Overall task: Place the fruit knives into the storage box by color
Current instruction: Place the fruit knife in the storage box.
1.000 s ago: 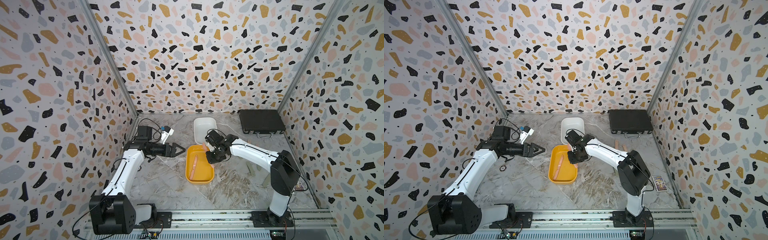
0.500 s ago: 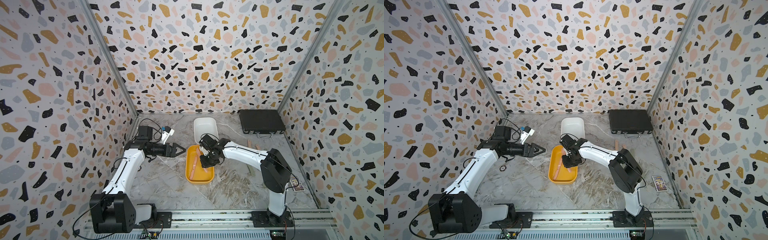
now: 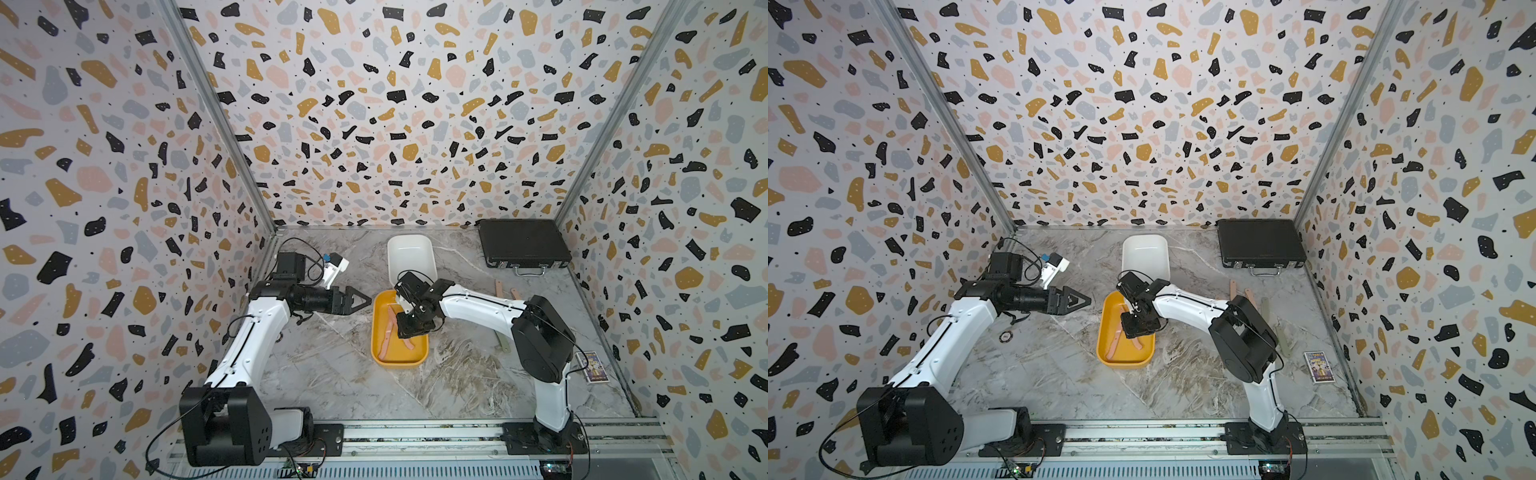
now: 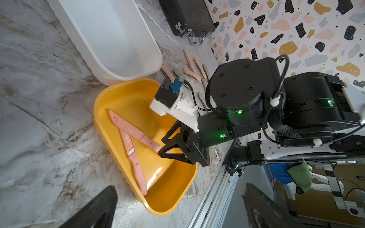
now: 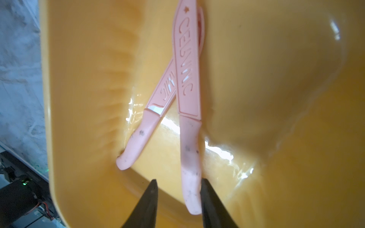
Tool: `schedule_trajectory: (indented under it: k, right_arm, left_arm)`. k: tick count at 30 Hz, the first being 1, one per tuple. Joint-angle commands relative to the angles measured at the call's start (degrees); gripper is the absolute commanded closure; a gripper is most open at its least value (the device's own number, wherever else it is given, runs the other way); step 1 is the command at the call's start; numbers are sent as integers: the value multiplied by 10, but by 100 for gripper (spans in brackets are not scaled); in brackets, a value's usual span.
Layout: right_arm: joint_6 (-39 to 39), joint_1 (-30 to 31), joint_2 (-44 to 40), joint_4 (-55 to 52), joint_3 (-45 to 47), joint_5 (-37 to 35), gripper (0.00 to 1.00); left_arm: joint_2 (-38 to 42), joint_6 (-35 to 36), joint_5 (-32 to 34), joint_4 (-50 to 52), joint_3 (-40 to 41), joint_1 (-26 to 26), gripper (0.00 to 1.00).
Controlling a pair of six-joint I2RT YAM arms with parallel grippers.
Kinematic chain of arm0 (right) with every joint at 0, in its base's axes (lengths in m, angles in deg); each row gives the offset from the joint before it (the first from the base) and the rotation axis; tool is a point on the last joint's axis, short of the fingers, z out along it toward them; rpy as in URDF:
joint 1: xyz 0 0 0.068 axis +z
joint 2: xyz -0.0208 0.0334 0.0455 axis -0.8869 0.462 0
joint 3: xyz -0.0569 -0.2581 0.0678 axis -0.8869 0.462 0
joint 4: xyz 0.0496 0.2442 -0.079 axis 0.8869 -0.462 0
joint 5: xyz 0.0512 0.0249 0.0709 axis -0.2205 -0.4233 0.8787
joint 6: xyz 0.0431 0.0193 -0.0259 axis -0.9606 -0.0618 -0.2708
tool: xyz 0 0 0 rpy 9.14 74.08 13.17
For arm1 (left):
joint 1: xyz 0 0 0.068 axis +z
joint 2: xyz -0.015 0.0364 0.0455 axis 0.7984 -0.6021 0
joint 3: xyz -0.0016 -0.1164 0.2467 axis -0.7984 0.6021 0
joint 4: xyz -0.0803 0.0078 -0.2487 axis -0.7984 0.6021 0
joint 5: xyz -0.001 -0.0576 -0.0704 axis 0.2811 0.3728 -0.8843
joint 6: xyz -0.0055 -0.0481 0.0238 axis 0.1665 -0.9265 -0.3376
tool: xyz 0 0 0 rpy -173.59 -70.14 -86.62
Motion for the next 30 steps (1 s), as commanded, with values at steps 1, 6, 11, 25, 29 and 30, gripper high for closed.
schedule_trajectory:
  k: [1,6,11,25,29,30]
  right_arm:
    - [4,2,-14,-7,-28,-3,53]
    - [16,2,-41,-5,-29,-15,46]
    - [32,2,-75,-15,-26,-35,38]
    - [50,-15,-135,-26,20,-90,34]
    - [51,-32,-142,-40,27,-109,34]
    - [52,-36,-141,-44,27,-112,34]
  left_arm:
    - [0,2,-13,-2,4,3,0]
    - [6,3,-13,-2,4,3,0]
    - [12,2,-10,0,4,3,0]
    - [26,-9,-6,-2,-8,-3,0]
    - [26,-12,6,-1,-22,-16,0]
    - [25,-13,9,-1,-26,-21,0]
